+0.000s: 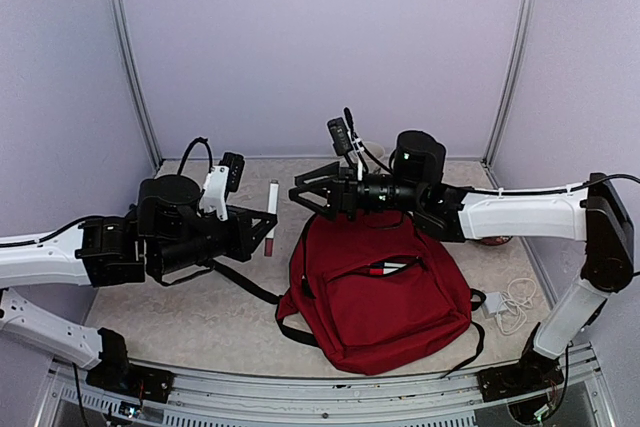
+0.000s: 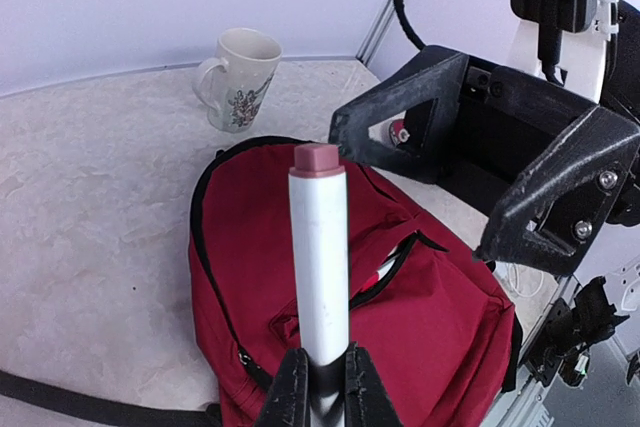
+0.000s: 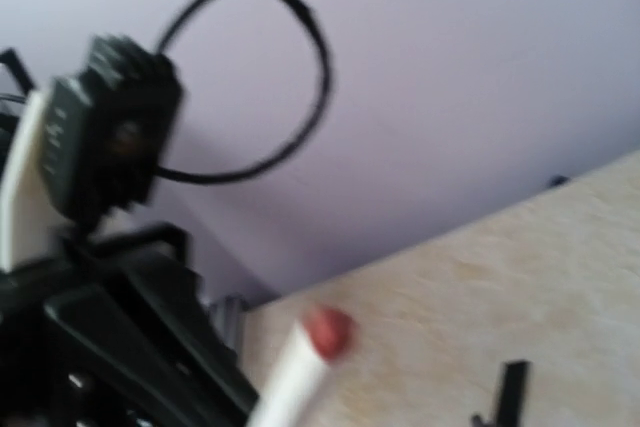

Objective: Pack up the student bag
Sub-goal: Pass from the left arm to the right, then place the pen in the lower front pocket of the bag, then rotate the student bag at the center of the board.

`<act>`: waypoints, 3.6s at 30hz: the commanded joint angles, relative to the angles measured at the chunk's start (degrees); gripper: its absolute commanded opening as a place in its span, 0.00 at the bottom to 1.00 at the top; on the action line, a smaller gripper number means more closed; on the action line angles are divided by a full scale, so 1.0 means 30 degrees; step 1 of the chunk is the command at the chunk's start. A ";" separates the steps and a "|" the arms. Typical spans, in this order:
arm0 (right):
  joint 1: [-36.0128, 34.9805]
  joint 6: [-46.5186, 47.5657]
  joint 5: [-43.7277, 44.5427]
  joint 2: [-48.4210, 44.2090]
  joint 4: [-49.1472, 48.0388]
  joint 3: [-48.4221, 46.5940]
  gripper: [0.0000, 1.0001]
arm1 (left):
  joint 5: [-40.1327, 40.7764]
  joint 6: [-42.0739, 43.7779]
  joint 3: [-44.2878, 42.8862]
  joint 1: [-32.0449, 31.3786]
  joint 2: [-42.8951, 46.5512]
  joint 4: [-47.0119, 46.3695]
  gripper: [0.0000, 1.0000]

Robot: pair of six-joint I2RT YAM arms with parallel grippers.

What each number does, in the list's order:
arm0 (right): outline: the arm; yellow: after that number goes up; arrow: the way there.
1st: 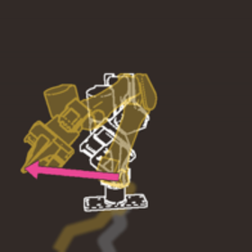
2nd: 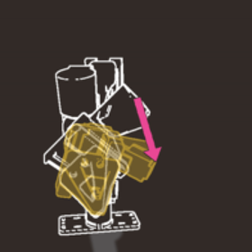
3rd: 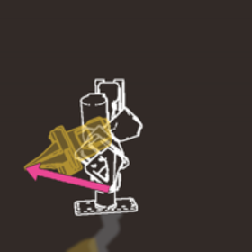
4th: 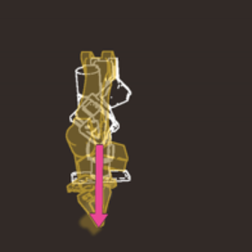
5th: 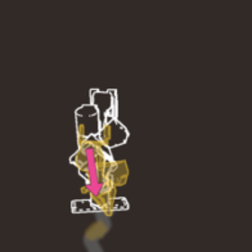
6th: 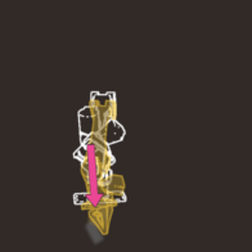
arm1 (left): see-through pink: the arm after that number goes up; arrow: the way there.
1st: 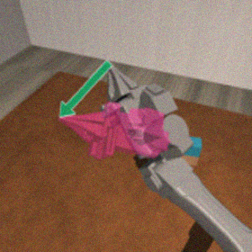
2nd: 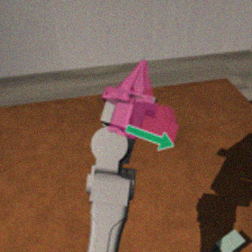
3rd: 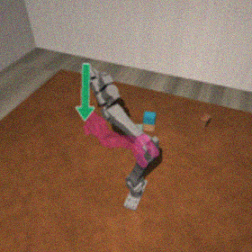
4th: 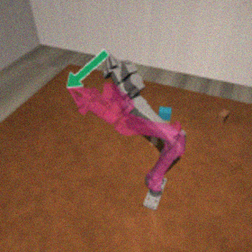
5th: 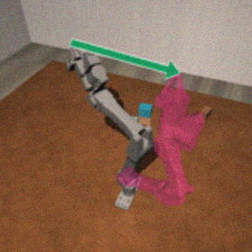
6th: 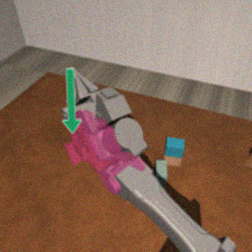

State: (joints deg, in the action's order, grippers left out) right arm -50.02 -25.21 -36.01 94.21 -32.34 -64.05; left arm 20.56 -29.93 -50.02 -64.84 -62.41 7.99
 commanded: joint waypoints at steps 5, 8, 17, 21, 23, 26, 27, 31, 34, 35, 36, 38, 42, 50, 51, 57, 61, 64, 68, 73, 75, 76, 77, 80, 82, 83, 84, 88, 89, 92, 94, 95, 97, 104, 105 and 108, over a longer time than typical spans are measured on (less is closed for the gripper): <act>-0.0517 -0.2778 -0.2065 0.1907 -0.2719 -0.1104 0.52 | -0.0604 0.1214 -0.0836 -0.0441 -0.0713 -0.1740 0.00; -0.0560 -0.2957 -0.2281 0.2159 -0.3106 -0.1320 0.38 | -0.0720 0.1275 -0.0875 -0.0582 -0.0746 -0.1931 0.00; -0.0577 -0.2640 -0.3538 0.1637 -0.3536 -0.0968 0.00 | -0.1026 0.1071 -0.0842 -0.0731 -0.0962 -0.2017 0.00; -0.0420 -0.1684 -0.3585 0.0911 -0.2547 -0.0735 0.00 | -0.0674 0.1002 -0.0867 -0.0737 -0.0922 -0.1862 0.08; -0.0119 -0.0754 -0.3211 0.0304 -0.1111 -0.0665 0.00 | -0.0046 0.0570 -0.0808 -0.0681 -0.0896 -0.1524 0.65; 0.0766 0.2680 -0.1112 -0.1223 0.3538 -0.0629 0.00 | 0.0301 -0.0390 -0.0642 0.0011 -0.1216 -0.0674 0.99; 0.1076 0.4209 0.0062 -0.1741 0.5468 -0.0561 0.00 | 0.0044 -0.0924 -0.0674 0.0624 -0.1526 0.0111 0.99; 0.1458 1.0178 0.4568 -0.3084 1.1406 0.0339 0.00 | -0.3451 -0.2711 -0.0305 0.4037 -0.3842 0.1468 0.99; 0.1497 1.3389 0.5242 -0.3787 1.2436 0.1930 0.00 | -0.6005 -0.3060 0.0292 0.5660 -0.6099 0.0674 0.99; 0.1497 1.4125 0.5324 -0.4094 1.2110 0.2707 0.00 | -0.6625 -0.2961 0.0369 0.5846 -0.6886 0.0215 0.99; 0.1497 1.4733 0.5404 -0.4458 1.1667 0.3504 0.00 | -0.6981 -0.2849 0.0353 0.5898 -0.7567 -0.0315 0.99; 0.1526 1.5996 0.5576 -0.5091 1.0529 0.4903 0.00 | -0.7466 -0.2575 0.0082 0.5910 -0.8795 -0.1182 0.99; 0.1530 1.8641 0.7351 -0.5039 0.9363 0.6383 0.00 | -0.8619 -0.2100 -0.0907 0.6051 -1.1018 -0.2651 0.99; 0.1527 2.1839 1.1344 -0.3477 1.1482 0.6148 0.00 | -0.9811 -0.2319 -0.1204 0.6288 -1.3825 -0.4526 0.84; 0.1527 2.2201 1.1869 -0.3392 1.1772 0.6106 0.00 | -1.0075 -0.2333 -0.1221 0.6290 -1.3986 -0.4892 0.75; 0.1408 2.3803 1.4341 -0.2968 1.4778 0.5603 0.00 | -1.0738 -0.2259 -0.1318 0.6262 -1.4093 -0.5638 0.00; 0.0938 2.4119 1.6375 -0.3076 1.6098 0.5441 0.19 | -1.0276 -0.1795 -0.1228 0.6247 -1.3402 -0.5379 0.00; 0.0548 2.3480 1.5929 -0.3480 1.6720 0.4890 0.44 | -0.9954 -0.1360 -0.1306 0.6041 -1.2992 -0.5109 0.00; -0.0040 2.2843 1.4406 -0.4925 1.6361 0.4507 0.50 | -0.9539 -0.1026 -0.1316 0.5481 -1.2554 -0.5019 0.00; -0.0201 2.2250 1.2184 -0.7611 1.5113 0.5160 0.52 | -0.8863 -0.0913 -0.1049 0.5268 -1.1855 -0.4804 0.00; -0.0180 2.1440 1.1220 -0.8416 1.4945 0.5268 0.51 | -0.8741 -0.0840 -0.0889 0.5197 -1.1552 -0.4780 0.00; -0.0197 2.0855 1.0979 -0.8777 1.4694 0.5336 0.51 | -0.8634 -0.0812 -0.0815 0.5143 -1.1343 -0.4726 0.00; -0.0201 2.0038 1.1003 -0.8918 1.4407 0.5374 0.51 | -0.8540 -0.0783 -0.0725 0.5074 -1.1167 -0.4613 0.00; -0.0092 1.5739 1.3046 -0.8754 1.3714 0.4915 0.54 | -0.8160 -0.0866 -0.0297 0.4719 -1.0482 -0.4159 0.00; 0.0439 1.2429 1.4101 -0.8377 1.4587 0.4045 0.55 | -0.8009 -0.1157 0.0318 0.4450 -0.9878 -0.3632 0.00; 0.0757 1.0797 1.4192 -0.8176 1.5335 0.3733 0.54 | -0.7997 -0.1492 0.0779 0.4332 -0.9493 -0.3429 0.00; 0.1046 0.9436 1.4294 -0.7971 1.6010 0.3526 0.54 | -0.8061 -0.2048 0.1411 0.4262 -0.8901 -0.3286 0.00; 0.1705 0.4863 1.3601 -0.7401 1.8032 0.3543 0.49 | -0.8054 -0.3609 0.4082 0.3476 -0.7036 -0.2754 0.00; 0.1754 0.4138 1.3419 -0.7333 1.8226 0.3692 0.48 | -0.8017 -0.3901 0.4567 0.3112 -0.6564 -0.2678 0.00; 0.1816 0.2706 1.1995 -0.7578 1.7963 0.4437 0.47 | -0.7920 -0.4433 0.5656 0.1728 -0.5502 -0.2541 0.32; 0.1848 0.2126 1.0529 -0.7989 1.6975 0.5212 0.47 | -0.7667 -0.4429 0.5869 0.1027 -0.4967 -0.2066 0.66; 0.1874 0.1972 0.9764 -0.8149 1.6505 0.5567 0.47 | -0.7485 -0.4263 0.5776 0.0879 -0.4679 -0.1559 0.77; 0.1880 0.1493 0.8715 -0.8271 1.6006 0.6009 0.47 | -0.6754 -0.3637 0.5003 0.0984 -0.3878 0.0075 0.95; 0.2711 -0.1378 1.1400 -0.7853 1.7024 0.6996 0.46 | -0.6144 0.0527 -0.0294 0.6090 -0.3554 0.3173 0.99; 0.2905 -0.1692 1.1569 -0.8026 1.6925 0.7310 0.47 | -0.6372 0.0894 -0.0876 0.6917 -0.4473 0.3162 0.99; 0.3150 -0.2517 1.2205 -0.8122 1.7471 0.7864 0.49 | -0.7439 0.2034 -0.3254 0.8976 -0.8496 0.3156 0.99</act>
State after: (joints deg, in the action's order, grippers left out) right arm -41.85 -26.74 -3.49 70.98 18.13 -42.74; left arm 0.89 -31.18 -53.95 -44.12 -76.01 14.63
